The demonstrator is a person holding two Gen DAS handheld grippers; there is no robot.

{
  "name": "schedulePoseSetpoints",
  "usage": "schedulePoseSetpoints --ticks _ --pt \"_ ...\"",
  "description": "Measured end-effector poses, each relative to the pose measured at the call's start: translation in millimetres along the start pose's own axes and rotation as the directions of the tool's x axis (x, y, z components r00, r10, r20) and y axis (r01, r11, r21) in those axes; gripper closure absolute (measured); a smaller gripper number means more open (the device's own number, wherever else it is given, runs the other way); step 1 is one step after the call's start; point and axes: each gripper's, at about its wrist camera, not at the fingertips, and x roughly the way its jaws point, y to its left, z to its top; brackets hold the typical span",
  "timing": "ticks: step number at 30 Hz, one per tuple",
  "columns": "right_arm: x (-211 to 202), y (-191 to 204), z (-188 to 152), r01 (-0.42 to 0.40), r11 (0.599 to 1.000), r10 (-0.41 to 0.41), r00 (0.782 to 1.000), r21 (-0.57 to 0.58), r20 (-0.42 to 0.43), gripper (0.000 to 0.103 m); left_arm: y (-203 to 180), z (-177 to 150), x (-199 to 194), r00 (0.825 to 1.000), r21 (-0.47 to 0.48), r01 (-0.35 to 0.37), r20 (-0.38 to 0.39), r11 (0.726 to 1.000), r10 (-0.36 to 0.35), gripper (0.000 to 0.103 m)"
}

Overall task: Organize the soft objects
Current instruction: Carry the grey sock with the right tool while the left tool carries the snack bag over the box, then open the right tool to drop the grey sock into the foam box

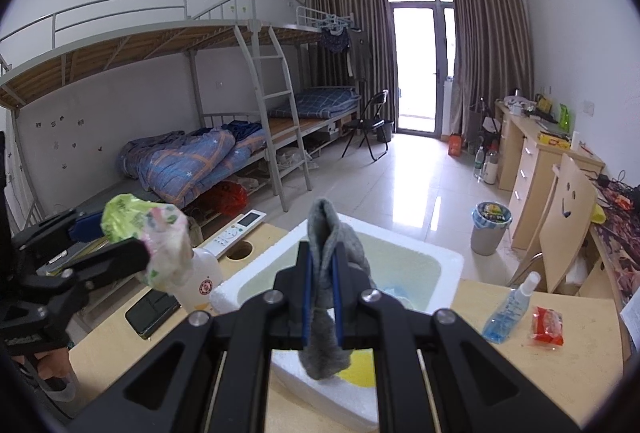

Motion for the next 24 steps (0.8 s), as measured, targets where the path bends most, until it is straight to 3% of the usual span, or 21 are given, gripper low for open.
schedulePoseSetpoints --ticks 9,11,13,14,16,24 --pt "12.6 -1.5 1.4 0.02 1.0 -0.02 0.999 0.004 -0.035 0.09 1.3 -0.1 2.9 1.0 -0.008 -0.01 -0.005 1.0 0.01 0.047" --pt "14.2 -1.2 2.6 0.029 1.0 -0.028 0.999 0.008 -0.045 0.072 0.5 -0.4 2.1 1.0 -0.007 -0.01 -0.003 1.0 0.01 0.047" --pt "12.1 -3.8 2.6 0.027 0.999 -0.026 0.999 0.023 -0.039 0.024 0.8 -1.3 1.8 1.0 -0.007 -0.01 -0.001 1.0 0.01 0.047" --pt "10.4 -7.5 4.0 0.03 0.999 -0.03 0.999 0.038 -0.025 0.018 0.3 -1.5 2.2 1.0 -0.007 -0.01 -0.002 1.0 0.01 0.047" --pt "2.6 -11.2 4.7 0.033 0.997 -0.034 0.999 0.066 0.013 0.015 0.1 -1.5 2.3 1.0 -0.005 -0.011 -0.004 1.0 0.011 0.047" --pt "-12.2 -4.9 6.2 0.04 0.998 -0.041 0.999 0.045 0.016 0.015 -1.7 -1.8 2.2 1.0 -0.007 0.001 -0.004 1.0 -0.001 0.047"
